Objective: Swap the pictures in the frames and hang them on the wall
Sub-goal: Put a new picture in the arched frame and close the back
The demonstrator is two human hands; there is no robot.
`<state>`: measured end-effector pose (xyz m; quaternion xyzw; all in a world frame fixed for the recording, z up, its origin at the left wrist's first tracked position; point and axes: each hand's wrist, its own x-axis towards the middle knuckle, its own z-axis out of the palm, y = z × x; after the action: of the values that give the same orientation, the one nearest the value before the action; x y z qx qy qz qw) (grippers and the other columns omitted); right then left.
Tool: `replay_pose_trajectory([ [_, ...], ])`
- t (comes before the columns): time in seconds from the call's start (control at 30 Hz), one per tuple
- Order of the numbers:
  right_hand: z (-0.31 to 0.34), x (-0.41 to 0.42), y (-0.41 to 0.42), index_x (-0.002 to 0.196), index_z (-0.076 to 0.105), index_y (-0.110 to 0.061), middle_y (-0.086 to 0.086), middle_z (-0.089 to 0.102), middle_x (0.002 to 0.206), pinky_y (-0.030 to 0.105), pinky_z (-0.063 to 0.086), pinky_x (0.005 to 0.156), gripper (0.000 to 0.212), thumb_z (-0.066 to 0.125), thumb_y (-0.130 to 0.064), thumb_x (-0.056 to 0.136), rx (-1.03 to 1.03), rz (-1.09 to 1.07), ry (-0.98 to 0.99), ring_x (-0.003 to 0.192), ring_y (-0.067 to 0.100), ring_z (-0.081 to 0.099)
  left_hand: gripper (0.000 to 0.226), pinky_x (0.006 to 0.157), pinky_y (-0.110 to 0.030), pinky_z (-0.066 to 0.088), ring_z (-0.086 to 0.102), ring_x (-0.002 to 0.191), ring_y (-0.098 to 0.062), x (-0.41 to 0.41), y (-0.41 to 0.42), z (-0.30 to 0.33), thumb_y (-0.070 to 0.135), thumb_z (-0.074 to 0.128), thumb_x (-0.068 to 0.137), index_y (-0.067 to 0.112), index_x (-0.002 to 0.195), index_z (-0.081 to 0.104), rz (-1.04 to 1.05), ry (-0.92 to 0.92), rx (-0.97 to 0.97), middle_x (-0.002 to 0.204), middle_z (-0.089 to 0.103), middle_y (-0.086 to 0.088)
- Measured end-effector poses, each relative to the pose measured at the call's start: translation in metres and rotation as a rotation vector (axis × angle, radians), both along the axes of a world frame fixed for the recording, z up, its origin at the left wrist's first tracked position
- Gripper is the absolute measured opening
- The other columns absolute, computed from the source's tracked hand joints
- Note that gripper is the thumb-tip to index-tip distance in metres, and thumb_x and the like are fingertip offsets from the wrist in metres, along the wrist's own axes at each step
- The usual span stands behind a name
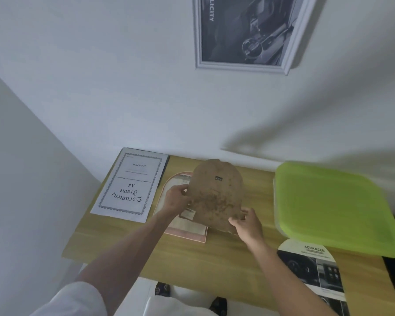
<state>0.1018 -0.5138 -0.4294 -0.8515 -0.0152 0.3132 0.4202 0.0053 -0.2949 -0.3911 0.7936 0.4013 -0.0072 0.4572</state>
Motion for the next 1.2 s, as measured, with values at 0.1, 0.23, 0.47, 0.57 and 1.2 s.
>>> replay_pose_trajectory([
  [0.1, 0.003, -0.009, 0.022, 0.128, 0.047, -0.013, 0.001, 0.061, 0.107, 0.013, 0.045, 0.052, 0.052, 0.075, -0.013, 0.083, -0.002, 0.077, -0.02, 0.076, 0.004, 0.059, 0.06, 0.054, -0.021, 0.046, 0.061, 0.06, -0.01, -0.021, 0.024, 0.004, -0.003, 0.064, 0.073, 0.028, 0.123, 0.067, -0.035, 0.023, -0.003, 0.065, 0.066, 0.001],
  [0.23, 0.002, -0.026, 0.049, 0.139, 0.04, -0.011, 0.003, 0.062, 0.106, 0.019, 0.046, 0.064, 0.07, 0.078, -0.012, 0.08, -0.046, 0.191, -0.061, 0.087, 0.015, 0.062, 0.065, 0.065, -0.024, 0.05, 0.061, 0.064, -0.012, -0.048, 0.049, 0.005, -0.003, 0.065, 0.074, 0.02, 0.135, 0.058, -0.049, 0.047, 0.024, 0.072, 0.07, -0.007],
  [0.47, -0.011, -0.06, 0.071, 0.136, 0.039, -0.007, 0.009, 0.064, 0.112, 0.024, 0.043, 0.073, 0.07, 0.078, -0.016, 0.079, -0.142, 0.23, -0.098, 0.092, 0.021, 0.061, 0.057, 0.073, -0.032, 0.053, 0.061, 0.069, -0.018, -0.079, 0.067, -0.005, 0.005, 0.066, 0.083, 0.016, 0.137, 0.055, -0.09, 0.039, 0.049, 0.074, 0.069, -0.01],
  [0.57, -0.014, -0.07, 0.072, 0.133, 0.041, -0.006, 0.012, 0.065, 0.113, 0.027, 0.043, 0.075, 0.068, 0.08, -0.017, 0.077, -0.206, 0.218, -0.131, 0.098, 0.025, 0.062, 0.045, 0.076, -0.035, 0.054, 0.065, 0.076, -0.022, -0.087, 0.069, -0.012, 0.009, 0.065, 0.083, 0.018, 0.127, 0.065, -0.141, 0.045, 0.072, 0.078, 0.072, -0.011],
  [1.2, -0.006, -0.079, 0.101, 0.132, 0.04, -0.007, 0.014, 0.044, 0.132, 0.039, 0.048, 0.088, 0.068, 0.079, -0.02, 0.078, -0.609, 0.412, -0.262, 0.12, 0.031, 0.051, 0.02, 0.079, -0.04, 0.053, 0.054, 0.089, -0.027, -0.087, 0.086, -0.048, 0.007, 0.053, 0.09, 0.007, 0.109, 0.057, -0.528, 0.239, 0.421, 0.107, 0.053, -0.01],
])
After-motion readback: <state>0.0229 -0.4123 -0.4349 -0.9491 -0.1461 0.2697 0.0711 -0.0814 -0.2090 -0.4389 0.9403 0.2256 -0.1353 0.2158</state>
